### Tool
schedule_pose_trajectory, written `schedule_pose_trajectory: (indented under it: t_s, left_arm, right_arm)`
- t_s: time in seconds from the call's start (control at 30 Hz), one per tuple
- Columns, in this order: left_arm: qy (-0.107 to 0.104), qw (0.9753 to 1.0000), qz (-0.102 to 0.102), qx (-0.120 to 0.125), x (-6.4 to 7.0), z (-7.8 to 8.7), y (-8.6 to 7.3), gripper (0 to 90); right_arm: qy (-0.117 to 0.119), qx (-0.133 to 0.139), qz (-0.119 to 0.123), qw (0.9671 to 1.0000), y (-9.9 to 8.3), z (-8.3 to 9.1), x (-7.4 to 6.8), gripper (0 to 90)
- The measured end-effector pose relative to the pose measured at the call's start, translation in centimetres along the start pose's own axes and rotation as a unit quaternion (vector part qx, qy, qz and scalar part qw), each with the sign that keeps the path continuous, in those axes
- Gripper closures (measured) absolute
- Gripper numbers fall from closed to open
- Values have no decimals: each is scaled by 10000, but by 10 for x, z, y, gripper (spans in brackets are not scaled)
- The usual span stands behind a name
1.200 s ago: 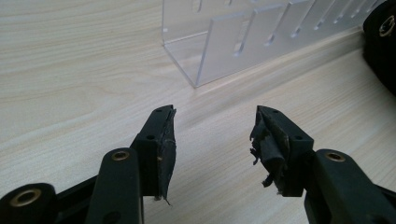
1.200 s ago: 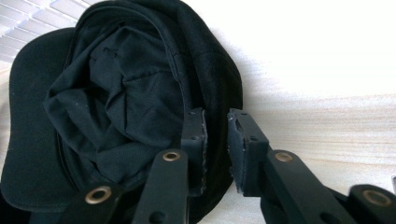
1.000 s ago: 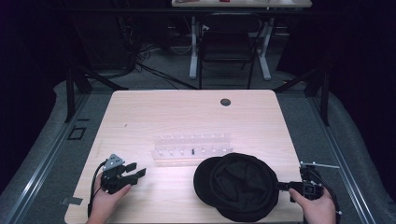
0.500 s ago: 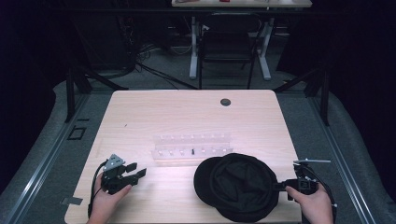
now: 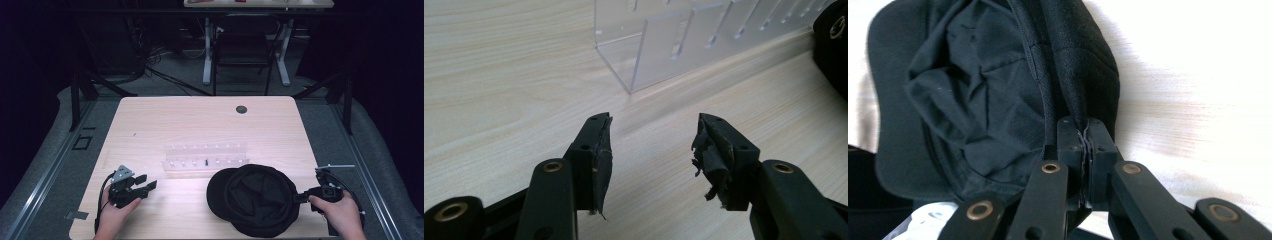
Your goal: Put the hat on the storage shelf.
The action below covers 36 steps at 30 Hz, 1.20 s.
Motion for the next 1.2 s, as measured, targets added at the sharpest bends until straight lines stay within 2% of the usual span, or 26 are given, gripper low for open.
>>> schedule_pose_trajectory:
  t_s: [0.17, 0.2, 0.23, 0.3, 0.37, 0.43, 0.47, 0.63, 0.67, 0.9, 1.03, 1.1, 1.2]
  left_arm:
    - [-14, 10000, -4, -35, 0, -1, 0, 487]
    - [-30, 10000, -1, -35, 1, -2, 0, 487]
    - [-32, 10000, -33, -52, 1, -2, 0, 488]
    - [-17, 10000, -25, -33, 2, -2, 0, 487]
    - [-21, 10000, -32, -38, 2, -2, 0, 487]
    - [-22, 10000, -32, -36, 2, -2, 0, 488]
    - [-34, 10000, -25, -49, 2, -2, 0, 487]
    - [-34, 10000, -30, -50, 2, -2, 0, 487]
    - [-20, 10000, -28, -40, 2, -2, 0, 487]
    - [-22, 10000, -32, -38, 2, -2, 0, 487]
    - [-13, 10000, -31, -37, 2, -2, 0, 487]
    - [-19, 10000, -35, -22, 2, -3, 0, 487]
    - [-18, 10000, -56, -22, 2, -3, 0, 487]
  right_arm:
    - [70, -6, 59, 10000, 2, 7, -6, 880]
    - [-40, -13, 67, 10000, 2, 9, -8, 880]
    - [97, 36, 74, 9999, 3, 10, -11, 880]
    - [89, 26, 103, 9999, 3, 11, -11, 880]
    - [237, 64, 95, 9997, 3, 16, -15, 880]
    - [247, 50, 124, 9996, 3, 18, -15, 880]
    - [406, 81, 136, 9990, 4, 22, -18, 880]
    - [492, 91, 168, 9986, 5, 28, -26, 880]
    - [486, 56, 248, 9985, 6, 30, -28, 880]
    - [633, 45, 231, 9977, 13, 38, -39, 880]
    - [704, 8, 298, 9971, 17, 44, -47, 880]
    - [733, 89, 253, 9969, 18, 46, -52, 881]
    - [784, 43, 361, 9963, 20, 49, -55, 881]
Point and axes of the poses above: each handheld gripper's, and its own axes: z roughly backward along the jaws, y roughly out of its top, x roughly to its right, the point moved 2 cm from there along -z, roughly forward along the jaws, and after that the axes turned 4 degrees about -x, right-handed, at the moved point
